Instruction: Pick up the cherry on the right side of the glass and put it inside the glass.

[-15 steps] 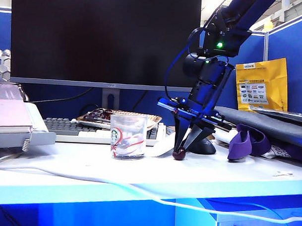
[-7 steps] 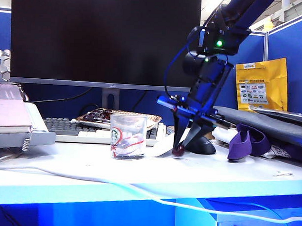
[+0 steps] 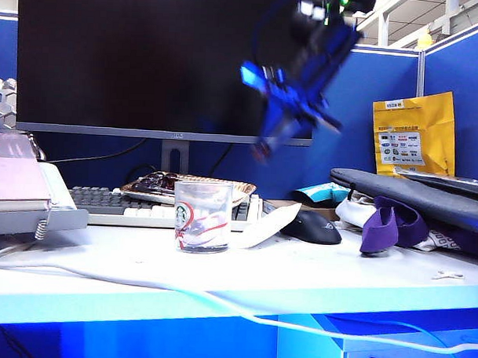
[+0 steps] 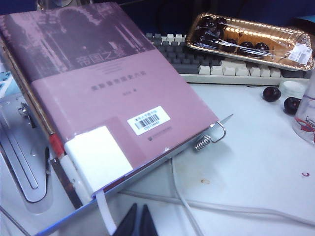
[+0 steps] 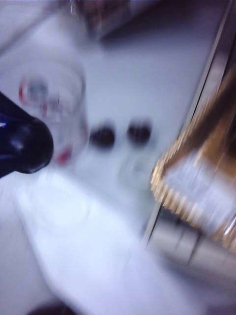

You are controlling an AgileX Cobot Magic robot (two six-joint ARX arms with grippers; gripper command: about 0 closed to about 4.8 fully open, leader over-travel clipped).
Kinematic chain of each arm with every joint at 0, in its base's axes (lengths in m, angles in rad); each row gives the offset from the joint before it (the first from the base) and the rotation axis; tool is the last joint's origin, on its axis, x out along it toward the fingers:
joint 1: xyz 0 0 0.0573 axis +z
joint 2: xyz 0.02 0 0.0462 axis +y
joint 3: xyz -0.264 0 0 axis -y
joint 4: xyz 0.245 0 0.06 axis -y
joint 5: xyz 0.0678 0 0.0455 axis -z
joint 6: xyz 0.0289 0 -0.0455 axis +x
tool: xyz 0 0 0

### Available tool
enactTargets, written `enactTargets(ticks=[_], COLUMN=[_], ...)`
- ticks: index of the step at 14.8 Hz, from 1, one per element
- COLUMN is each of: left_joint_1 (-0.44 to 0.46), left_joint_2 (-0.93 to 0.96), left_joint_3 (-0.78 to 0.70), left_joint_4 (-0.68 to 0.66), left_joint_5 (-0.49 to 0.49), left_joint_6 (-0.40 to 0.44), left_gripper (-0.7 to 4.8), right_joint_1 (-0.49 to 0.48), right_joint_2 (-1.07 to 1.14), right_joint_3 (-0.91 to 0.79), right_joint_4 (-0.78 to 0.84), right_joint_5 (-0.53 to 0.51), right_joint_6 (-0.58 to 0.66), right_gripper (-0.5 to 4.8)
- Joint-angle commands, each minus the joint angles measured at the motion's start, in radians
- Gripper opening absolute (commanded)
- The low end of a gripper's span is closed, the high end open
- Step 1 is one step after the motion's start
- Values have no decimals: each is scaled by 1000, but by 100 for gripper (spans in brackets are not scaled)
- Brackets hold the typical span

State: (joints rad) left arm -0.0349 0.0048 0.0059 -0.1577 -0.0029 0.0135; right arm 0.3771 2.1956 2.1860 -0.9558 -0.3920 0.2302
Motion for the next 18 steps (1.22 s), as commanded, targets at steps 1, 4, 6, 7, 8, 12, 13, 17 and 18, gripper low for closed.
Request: enactTargets(ticks=[1, 4, 6, 7, 8, 12, 13, 17, 18], left_joint_1=[1, 1, 1, 1, 1, 1, 1, 1, 1], left_joint_2=[-3, -3, -3, -3, -3, -3, -3, -3, -3], left_joint_3=[0, 0, 0, 0, 0, 0, 0, 0, 0], left_joint_4=[-12, -12, -12, -12, -12, -12, -12, -12, -12], left_joint_5=[4, 4, 4, 4, 4, 4, 4, 4, 4], left_joint_6=[5, 5, 5, 5, 5, 5, 5, 5, 5], left_gripper=[-5, -5, -5, -5, -5, -5, -5, -5, -5], right_joint_1=[45, 114, 147, 156, 163, 161, 161, 161, 161], right_joint_2=[-6, 1, 13, 22, 39, 64, 63, 61, 61], right_joint_3=[37, 35, 35, 35, 35, 37, 38, 40, 41], right_joint_4=[-4, 3, 10, 8, 3, -17, -19, -20, -26], right_joint_5=[-31, -3, 34, 34, 35, 87, 82, 97, 102], right_joint_6=[-3, -26, -29, -29, -30, -55, -74, -74, -74], right_gripper=[89, 89, 89, 89, 89, 185, 317, 296, 297])
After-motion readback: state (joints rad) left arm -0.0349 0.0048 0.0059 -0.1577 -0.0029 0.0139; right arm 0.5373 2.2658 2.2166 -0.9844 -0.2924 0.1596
